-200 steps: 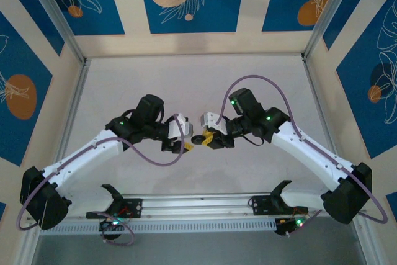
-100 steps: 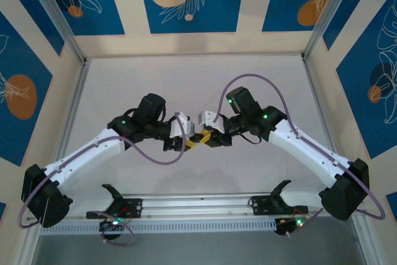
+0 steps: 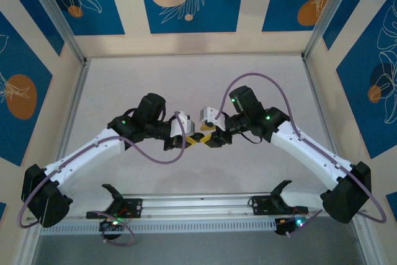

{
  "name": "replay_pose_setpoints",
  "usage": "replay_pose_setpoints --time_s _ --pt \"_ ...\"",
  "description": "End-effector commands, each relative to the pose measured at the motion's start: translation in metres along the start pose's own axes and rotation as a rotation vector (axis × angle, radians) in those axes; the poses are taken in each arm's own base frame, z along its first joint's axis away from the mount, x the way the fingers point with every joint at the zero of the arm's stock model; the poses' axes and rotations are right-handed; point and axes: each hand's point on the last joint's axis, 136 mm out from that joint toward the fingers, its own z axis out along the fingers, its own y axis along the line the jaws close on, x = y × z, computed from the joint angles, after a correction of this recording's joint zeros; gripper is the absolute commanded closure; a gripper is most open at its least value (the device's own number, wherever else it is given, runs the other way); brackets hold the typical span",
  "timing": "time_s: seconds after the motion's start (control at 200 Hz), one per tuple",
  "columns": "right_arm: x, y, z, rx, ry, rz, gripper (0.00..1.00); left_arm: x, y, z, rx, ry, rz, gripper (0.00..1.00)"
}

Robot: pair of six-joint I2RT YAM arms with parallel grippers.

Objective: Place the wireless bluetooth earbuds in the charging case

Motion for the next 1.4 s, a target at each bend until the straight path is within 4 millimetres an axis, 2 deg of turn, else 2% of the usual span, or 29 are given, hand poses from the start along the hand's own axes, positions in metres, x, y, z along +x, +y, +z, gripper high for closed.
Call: replay_pose_setpoints --time_s 0.0,0.11,0.335,0.405,0.54,0.725,0.92,1.185,1.395 --pt "-0.008 -0.018 -0.016 0.095 -0.076 0.028 0.55 -0.011 -0.009 -0.002 0.031 -0.048 0.021 0.82" --pt "-0.006 -0.036 -0.031 0.171 -0.117 0.087 0.55 -0.011 -0.009 -0.002 0.020 -0.065 0.024 0.83" --pt "-0.009 -0.049 -0.055 0.209 -0.204 0.251 0.54 -0.015 0.000 0.006 -0.039 -0.215 0.002 0.83" --pt "-0.003 -0.055 -0.060 0.227 -0.196 0.352 0.53 -0.015 0.005 0.009 -0.071 -0.272 -0.014 0.82" --pt "0.030 -0.068 -0.065 0.283 -0.079 0.645 0.53 -0.010 0.018 0.010 -0.167 -0.324 -0.037 0.81" --pt "0.081 -0.065 -0.054 0.240 0.133 0.940 0.55 0.004 0.026 0.005 -0.274 -0.359 -0.062 0.81" --pt "0.130 -0.070 -0.038 0.233 0.372 1.105 0.55 0.017 0.026 0.000 -0.335 -0.378 -0.086 0.81" --pt "0.180 -0.081 -0.015 0.260 0.670 1.060 0.55 0.030 0.027 0.001 -0.366 -0.368 -0.115 0.81" --pt "0.197 -0.100 -0.001 0.266 0.789 0.980 0.55 0.036 0.027 0.002 -0.374 -0.366 -0.135 0.81"
